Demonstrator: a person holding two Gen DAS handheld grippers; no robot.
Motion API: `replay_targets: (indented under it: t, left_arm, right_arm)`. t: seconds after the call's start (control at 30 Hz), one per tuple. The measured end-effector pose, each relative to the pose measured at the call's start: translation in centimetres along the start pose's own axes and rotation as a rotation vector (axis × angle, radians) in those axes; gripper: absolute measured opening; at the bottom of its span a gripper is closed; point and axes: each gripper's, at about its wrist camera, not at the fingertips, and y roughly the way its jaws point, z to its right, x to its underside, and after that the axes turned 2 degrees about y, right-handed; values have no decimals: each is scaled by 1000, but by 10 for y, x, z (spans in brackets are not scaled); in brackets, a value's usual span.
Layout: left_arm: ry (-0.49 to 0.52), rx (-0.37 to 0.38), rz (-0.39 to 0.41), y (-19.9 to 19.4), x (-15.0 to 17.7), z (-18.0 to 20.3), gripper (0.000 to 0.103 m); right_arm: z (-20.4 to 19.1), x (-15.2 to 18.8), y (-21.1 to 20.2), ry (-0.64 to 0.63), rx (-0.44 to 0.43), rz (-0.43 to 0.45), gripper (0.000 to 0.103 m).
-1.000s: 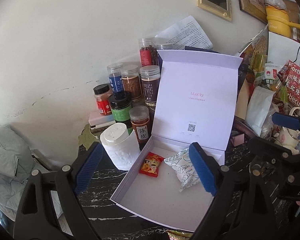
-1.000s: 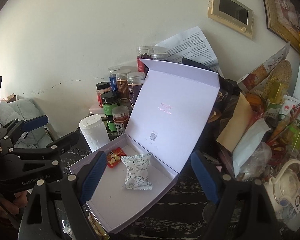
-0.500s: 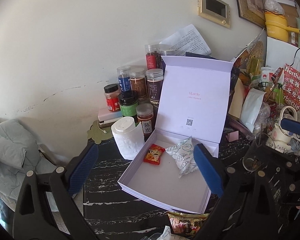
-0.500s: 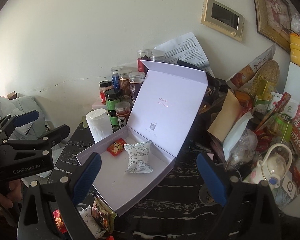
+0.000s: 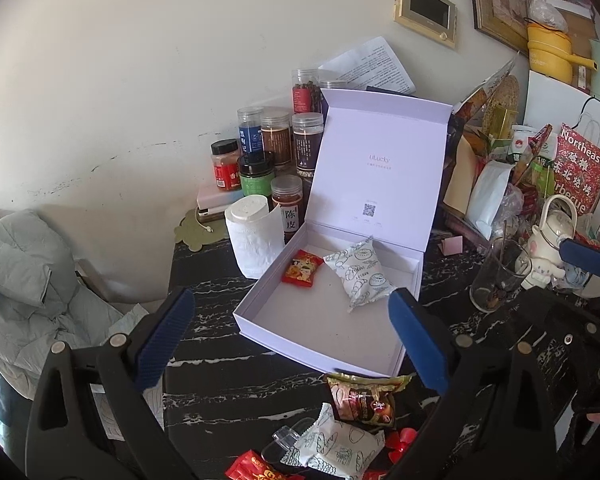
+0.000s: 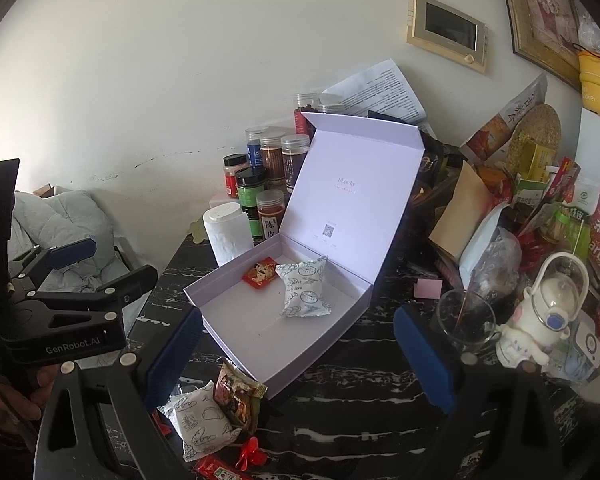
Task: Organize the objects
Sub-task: 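Withdraw both tools from the box back toward the snacks on the table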
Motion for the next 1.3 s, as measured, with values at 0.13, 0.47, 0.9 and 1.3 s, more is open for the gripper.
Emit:
replay_targets:
  t: [0.13,0.47,0.9,1.3]
  left_arm:
    - [12,0,-4,-6,12,2,99]
    - [4,36,-38,-15,49,0,100]
    - [24,24,-104,-7,89,-8,100]
    - [10,37,-184,5,126,-24,99]
  right_arm:
    - [-2,10,0,1,-4,-16,97]
    - [-8,46,6,34,-79,-66,97]
    - [-23,85,19,25,-124,-143,97]
    - [-44,118,36,-30,-171,-216,97]
